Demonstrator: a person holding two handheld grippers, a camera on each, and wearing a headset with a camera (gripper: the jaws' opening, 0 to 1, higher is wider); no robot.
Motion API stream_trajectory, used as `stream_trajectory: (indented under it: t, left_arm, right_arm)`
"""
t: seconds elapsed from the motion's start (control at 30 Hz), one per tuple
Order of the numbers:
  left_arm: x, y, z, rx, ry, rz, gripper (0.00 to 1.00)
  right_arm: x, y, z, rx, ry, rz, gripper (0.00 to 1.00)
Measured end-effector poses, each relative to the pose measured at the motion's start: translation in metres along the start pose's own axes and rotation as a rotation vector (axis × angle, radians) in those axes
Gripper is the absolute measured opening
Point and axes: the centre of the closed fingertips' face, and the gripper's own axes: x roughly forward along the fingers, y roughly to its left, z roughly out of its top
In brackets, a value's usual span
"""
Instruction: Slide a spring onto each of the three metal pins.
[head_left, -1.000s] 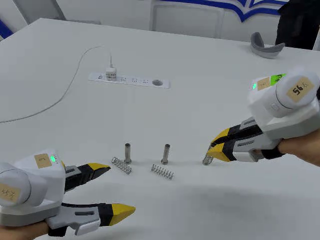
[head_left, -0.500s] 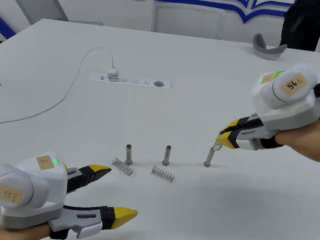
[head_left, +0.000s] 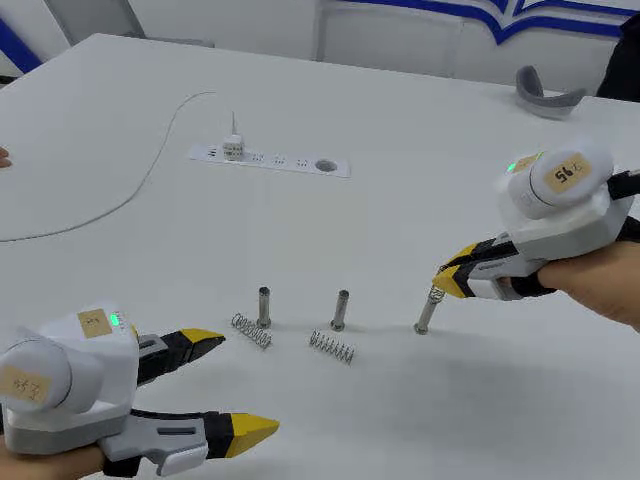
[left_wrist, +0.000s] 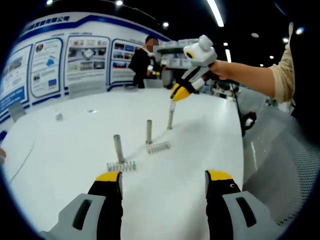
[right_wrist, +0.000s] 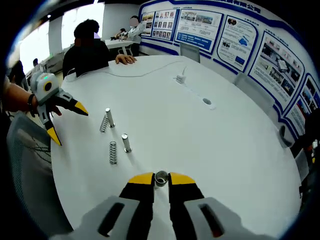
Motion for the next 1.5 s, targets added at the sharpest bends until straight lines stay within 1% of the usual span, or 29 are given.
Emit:
stream_trajectory:
  t: [0.2,0.6,0.87,1.2,1.4,1.5]
  left_arm:
    - [0.000,0.001,-0.001,-0.004,0.003,0.003,0.68]
    - [0.000,0.002,-0.004,-0.007,0.006,0.005,0.67]
    - [0.000,0.002,-0.004,-0.006,0.007,0.005,0.67]
    - [0.000,0.003,-0.003,-0.005,0.006,0.004,0.67]
    - [0.000,0.004,-0.002,-0.009,0.001,0.005,0.67]
    - [0.000,0.003,-0.002,-0.009,0.001,0.003,0.67]
  right_arm:
    - [0.004,0.000,-0.004,0.012,0.005,0.007,0.12]
    - [0.018,0.001,-0.017,0.049,0.016,0.020,0.12]
    - [0.028,0.000,-0.023,0.070,0.022,0.021,0.12]
    - [0.039,0.003,-0.033,0.092,0.040,0.027,0.12]
    - [0.041,0.004,-0.038,0.090,0.053,0.023,0.12]
    - [0.042,0.004,-0.037,0.093,0.048,0.023,0.12]
